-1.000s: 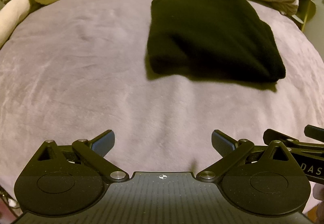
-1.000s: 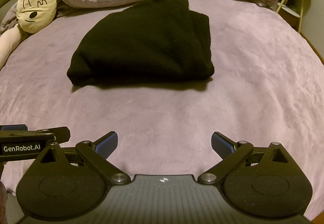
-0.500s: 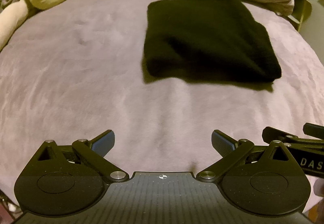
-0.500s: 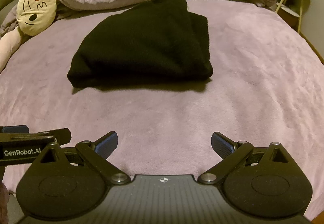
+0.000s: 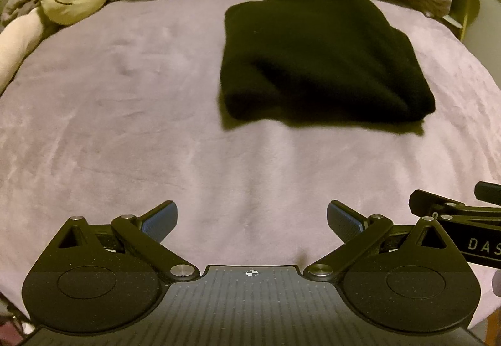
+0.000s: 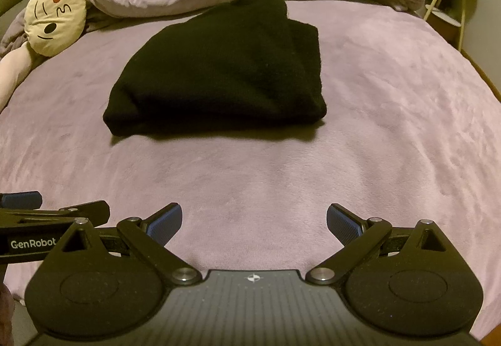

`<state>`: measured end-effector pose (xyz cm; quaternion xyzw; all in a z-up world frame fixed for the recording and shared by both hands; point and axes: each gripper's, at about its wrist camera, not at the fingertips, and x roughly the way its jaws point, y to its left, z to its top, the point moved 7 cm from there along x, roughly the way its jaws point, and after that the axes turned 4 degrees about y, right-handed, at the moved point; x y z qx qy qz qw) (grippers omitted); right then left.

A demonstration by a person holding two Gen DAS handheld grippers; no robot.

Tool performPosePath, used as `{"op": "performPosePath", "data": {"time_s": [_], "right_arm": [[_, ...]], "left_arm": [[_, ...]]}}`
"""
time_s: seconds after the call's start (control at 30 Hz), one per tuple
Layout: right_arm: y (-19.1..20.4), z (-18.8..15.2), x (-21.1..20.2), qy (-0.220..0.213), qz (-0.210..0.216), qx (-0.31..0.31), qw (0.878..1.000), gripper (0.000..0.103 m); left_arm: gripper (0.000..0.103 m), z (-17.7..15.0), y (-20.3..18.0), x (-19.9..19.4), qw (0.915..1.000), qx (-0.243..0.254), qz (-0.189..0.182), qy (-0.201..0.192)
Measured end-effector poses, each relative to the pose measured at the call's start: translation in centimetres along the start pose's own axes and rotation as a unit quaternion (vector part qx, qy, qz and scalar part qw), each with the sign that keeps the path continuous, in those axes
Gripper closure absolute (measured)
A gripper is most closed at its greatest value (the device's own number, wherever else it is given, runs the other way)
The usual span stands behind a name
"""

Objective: Fold small clothes

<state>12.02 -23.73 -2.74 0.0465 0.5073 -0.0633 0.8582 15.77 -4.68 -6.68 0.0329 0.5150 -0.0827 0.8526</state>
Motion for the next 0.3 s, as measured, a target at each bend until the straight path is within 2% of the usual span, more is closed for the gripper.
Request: {"op": "performPosePath", "data": {"time_s": [0.3], "right_arm": [[-0.03, -0.14, -0.57, -0.007, -0.002, 0.005, 1.000, 0.004]], "left_arm": [[0.000, -0.20, -0.13, -0.45, 0.9998, 0.018, 0.006, -0.008]]}}
